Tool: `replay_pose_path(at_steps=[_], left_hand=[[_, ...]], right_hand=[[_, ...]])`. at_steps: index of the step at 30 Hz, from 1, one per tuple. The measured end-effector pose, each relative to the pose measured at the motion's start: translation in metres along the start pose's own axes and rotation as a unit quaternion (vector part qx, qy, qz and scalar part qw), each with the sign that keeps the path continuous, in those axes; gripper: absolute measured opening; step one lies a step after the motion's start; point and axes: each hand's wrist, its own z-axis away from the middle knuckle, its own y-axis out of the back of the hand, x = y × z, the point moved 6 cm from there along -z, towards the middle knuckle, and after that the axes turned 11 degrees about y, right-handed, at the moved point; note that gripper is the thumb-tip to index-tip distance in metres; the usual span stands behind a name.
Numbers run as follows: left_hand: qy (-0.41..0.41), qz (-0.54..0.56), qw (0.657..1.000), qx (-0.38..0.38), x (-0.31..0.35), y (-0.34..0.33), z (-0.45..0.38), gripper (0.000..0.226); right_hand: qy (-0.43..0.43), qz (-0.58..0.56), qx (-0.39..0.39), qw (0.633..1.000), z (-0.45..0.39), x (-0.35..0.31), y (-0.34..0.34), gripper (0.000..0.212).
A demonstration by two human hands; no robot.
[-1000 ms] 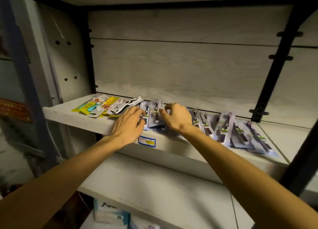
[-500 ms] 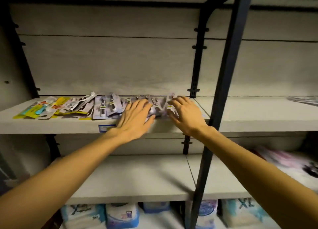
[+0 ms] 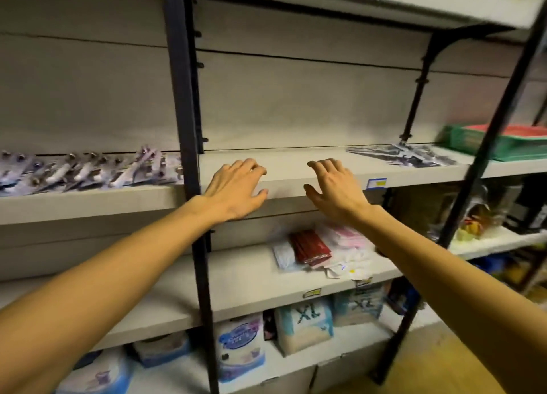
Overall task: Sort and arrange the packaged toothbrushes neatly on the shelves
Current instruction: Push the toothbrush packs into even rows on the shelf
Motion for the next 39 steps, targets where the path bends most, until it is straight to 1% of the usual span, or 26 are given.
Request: replay_pose_path(at_steps=[2,5,7,12,17,19,22,26,29,32,34,36,39], left_hand=[[-0.007,-0.022,0.999,-0.023,0.03,-0.012,-0.017,0.055],[-0.003,-0.024,0.999,-0.049,0.065,-0.025,-0.045,0.058],[0.004,-0.018,0.998,-0.067,0.084,-0.035,-0.065,0.059],[0.001,0.0,0.997,-0.083,0.128,-0.063,-0.12,0.059],[-0.018,0.014,0.997,-0.078,0.164,-0.101,-0.188,0.058],[-0.021,0.019,0.996,-0.086,0.175,-0.118,-0.221,0.059],[-0.03,0.016,0.994,-0.101,0.19,-0.139,-0.268,0.06],[-0.04,0.035,0.995,-0.088,0.204,-0.161,-0.313,0.058],[-0.043,0.046,0.994,-0.093,0.212,-0.177,-0.332,0.058],[-0.049,0.049,0.992,-0.103,0.217,-0.19,-0.345,0.057],[-0.048,0.051,0.993,-0.097,0.218,-0.194,-0.356,0.055],[-0.044,0.063,0.993,-0.086,0.219,-0.197,-0.368,0.054],[-0.046,0.082,0.993,-0.067,0.222,-0.202,-0.385,0.053]], right_hand=[[-0.029,0.006,-0.024,0.999,0.012,0.037,-0.001,0.062],[-0.066,0.001,-0.032,0.997,0.026,0.084,-0.004,0.063],[-0.08,0.002,-0.03,0.996,0.034,0.112,-0.009,0.063],[-0.101,0.002,-0.039,0.994,0.041,0.178,-0.027,0.06],[-0.123,0.027,-0.034,0.992,0.025,0.257,-0.032,0.054],[-0.135,0.044,-0.051,0.989,0.01,0.29,-0.036,0.053],[-0.159,0.058,-0.092,0.981,-0.017,0.335,-0.044,0.059],[-0.15,0.083,-0.118,0.978,-0.048,0.376,-0.062,0.058],[-0.149,0.09,-0.15,0.973,-0.065,0.398,-0.076,0.058],[-0.15,0.121,-0.191,0.963,-0.074,0.416,-0.091,0.064],[-0.151,0.124,-0.197,0.961,-0.076,0.423,-0.098,0.067],[-0.13,0.127,-0.18,0.967,-0.079,0.43,-0.1,0.059],[-0.078,0.09,-0.135,0.984,-0.094,0.441,-0.093,0.033]])
